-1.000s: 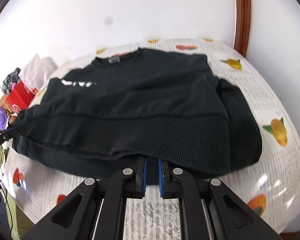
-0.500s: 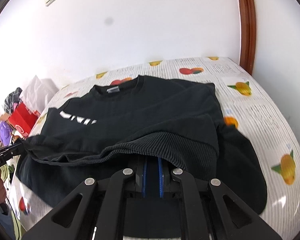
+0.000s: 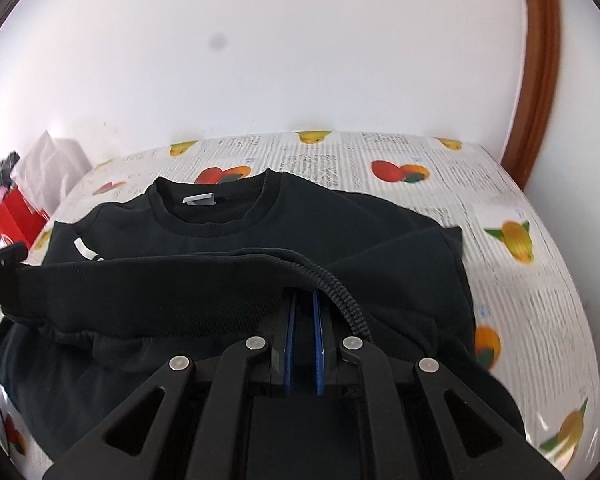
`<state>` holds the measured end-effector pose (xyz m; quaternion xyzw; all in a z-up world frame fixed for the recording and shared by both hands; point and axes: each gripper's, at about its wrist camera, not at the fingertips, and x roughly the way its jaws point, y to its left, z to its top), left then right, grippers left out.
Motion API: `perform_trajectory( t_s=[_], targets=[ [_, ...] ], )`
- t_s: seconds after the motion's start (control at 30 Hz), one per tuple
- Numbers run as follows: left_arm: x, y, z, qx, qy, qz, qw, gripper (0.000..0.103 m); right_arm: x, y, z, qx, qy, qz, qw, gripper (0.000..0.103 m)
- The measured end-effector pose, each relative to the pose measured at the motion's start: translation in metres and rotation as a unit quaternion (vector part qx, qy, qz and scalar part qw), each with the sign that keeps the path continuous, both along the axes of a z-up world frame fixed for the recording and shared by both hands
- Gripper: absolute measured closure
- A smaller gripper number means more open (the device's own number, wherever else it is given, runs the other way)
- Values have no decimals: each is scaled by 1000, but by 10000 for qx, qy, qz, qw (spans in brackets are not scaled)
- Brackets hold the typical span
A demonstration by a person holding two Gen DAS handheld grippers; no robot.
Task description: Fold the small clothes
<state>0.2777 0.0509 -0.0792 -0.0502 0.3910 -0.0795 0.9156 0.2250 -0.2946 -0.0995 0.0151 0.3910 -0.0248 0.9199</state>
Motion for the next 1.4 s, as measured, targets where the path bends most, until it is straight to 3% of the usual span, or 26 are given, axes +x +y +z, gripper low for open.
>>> perform_trajectory(
  t_s=[0.27,0.33,0.47,0.53,0.83,1.2,1.4],
  targets=[
    [1,5,16,-48,-239,74,9997,69,15,9,29,-22,-336,-9,9994,80],
    [-2,7,22,-57,-278,61,9996,66,11,8,42,-15,-476,-29,9989,77],
    [-14,13,32,-9,-394,56,9992,60,-10,-3,66,-45,-764,-153,9970,59],
    [-19,16,34,36,-392,83,9992,56,-21,-10,70,-82,-792,-251,9965,57],
    [-29,31,10,260,96,269,9993,55,-42,-45,35,-241,-163,-513,9983,54],
    [10,45,-10,448,489,386,9971,55,-6,-62,4,-253,178,-502,9983,54],
    [15,55,-25,80,752,254,9968,58,16,-61,-12,-146,405,-299,9986,54]
  ],
)
